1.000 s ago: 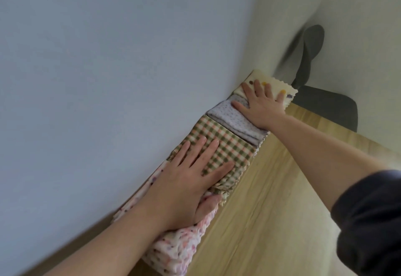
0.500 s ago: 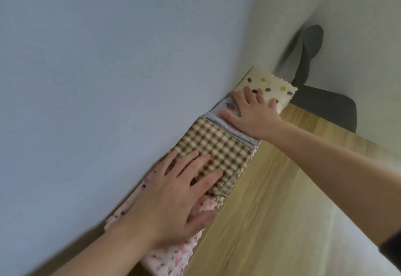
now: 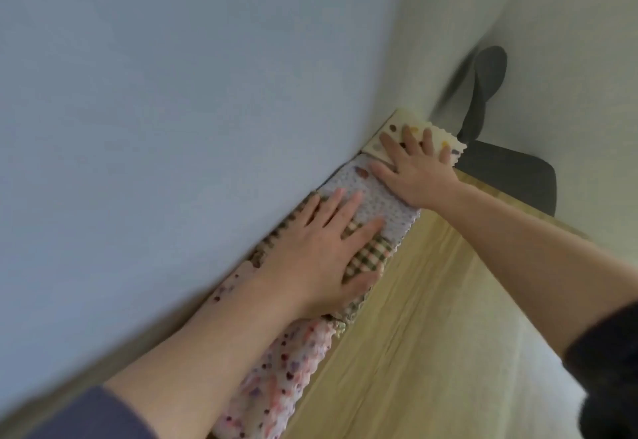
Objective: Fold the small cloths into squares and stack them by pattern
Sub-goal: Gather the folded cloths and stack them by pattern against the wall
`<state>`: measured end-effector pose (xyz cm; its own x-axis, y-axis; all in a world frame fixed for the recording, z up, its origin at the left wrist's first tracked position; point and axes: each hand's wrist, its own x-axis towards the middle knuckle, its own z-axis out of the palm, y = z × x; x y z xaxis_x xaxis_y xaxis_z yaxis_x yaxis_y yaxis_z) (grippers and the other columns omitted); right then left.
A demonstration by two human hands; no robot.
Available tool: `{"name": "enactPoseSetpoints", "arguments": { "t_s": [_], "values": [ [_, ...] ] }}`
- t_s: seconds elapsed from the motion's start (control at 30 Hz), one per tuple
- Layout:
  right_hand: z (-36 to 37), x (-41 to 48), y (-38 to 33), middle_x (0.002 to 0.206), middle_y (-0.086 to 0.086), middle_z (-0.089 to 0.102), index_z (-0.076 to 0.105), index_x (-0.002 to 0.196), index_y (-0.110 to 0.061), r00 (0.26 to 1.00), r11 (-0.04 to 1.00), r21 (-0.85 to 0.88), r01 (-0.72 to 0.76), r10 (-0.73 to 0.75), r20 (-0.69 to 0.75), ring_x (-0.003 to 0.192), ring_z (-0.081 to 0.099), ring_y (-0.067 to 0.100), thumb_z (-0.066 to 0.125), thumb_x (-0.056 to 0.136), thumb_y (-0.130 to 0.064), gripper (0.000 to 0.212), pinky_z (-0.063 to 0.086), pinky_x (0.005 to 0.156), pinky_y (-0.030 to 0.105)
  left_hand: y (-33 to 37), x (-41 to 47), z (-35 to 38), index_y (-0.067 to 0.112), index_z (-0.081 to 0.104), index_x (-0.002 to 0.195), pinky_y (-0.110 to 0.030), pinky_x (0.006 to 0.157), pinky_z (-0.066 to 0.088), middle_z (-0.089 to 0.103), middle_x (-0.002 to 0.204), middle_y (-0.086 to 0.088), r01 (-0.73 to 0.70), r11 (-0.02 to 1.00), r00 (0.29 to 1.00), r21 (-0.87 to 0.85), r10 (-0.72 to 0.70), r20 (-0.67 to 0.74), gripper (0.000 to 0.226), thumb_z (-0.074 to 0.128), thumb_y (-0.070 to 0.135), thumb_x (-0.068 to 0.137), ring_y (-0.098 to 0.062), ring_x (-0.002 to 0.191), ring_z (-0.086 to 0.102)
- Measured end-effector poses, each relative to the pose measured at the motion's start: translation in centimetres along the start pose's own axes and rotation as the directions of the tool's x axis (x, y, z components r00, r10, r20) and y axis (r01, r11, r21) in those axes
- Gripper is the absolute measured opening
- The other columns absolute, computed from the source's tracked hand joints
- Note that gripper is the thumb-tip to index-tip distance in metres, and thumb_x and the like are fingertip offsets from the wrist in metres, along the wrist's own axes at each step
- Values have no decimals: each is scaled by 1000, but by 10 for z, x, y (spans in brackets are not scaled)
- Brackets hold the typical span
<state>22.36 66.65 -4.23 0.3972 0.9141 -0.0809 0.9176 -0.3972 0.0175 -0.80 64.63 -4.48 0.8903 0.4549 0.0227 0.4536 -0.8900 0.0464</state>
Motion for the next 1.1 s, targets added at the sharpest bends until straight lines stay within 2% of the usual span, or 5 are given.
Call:
{"name": "enactPoseSetpoints", "arguments": {
  "t_s": [0.33,0.57,0.83,0.93,1.1],
  "values": [
    [5,-9,-4,162,2,-9,1,153,-36,1000,995,95,16,-16,-2,147,-12,33,13,88,-74,76,-5,115,62,0,-16,0,37,-17,149,-41,119,-13,-21,159,-3,13,1000,1000,-19,-12,9,72,3,71,88,-20,144,-25],
    [4,-72,-28,160,1,-18,-6,152,-37,973,973,41,229,-229,15,145,-21,31,3,81,-78,83,-8,115,60,-12,-100,11,25,16,154,-47,110,18,11,161,-10,-64,996,998,54,64,12,78,32,69,91,-30,147,15],
    [-4,-74,-31,162,-2,1,9,152,-38,964,964,31,265,-263,-41,149,-5,24,8,84,-77,79,-1,118,55,-15,-107,12,23,19,153,-46,110,18,15,160,-11,-57,997,998,61,57,-5,75,29,66,93,-31,146,19],
    [-17,-41,-6,161,0,14,23,149,-36,971,989,78,128,-109,-211,148,6,23,21,91,-68,66,6,119,53,-14,-114,12,23,21,153,-49,110,18,15,160,-11,-76,995,996,65,78,-39,78,31,69,91,-31,146,18],
    [5,6,27,163,1,-2,12,152,-40,986,953,254,-164,158,45,147,-9,34,25,93,-66,65,-2,116,60,-14,-109,21,28,23,152,-48,109,21,15,160,-9,-63,996,998,61,63,6,74,37,65,89,-30,146,18]
  ]
}}
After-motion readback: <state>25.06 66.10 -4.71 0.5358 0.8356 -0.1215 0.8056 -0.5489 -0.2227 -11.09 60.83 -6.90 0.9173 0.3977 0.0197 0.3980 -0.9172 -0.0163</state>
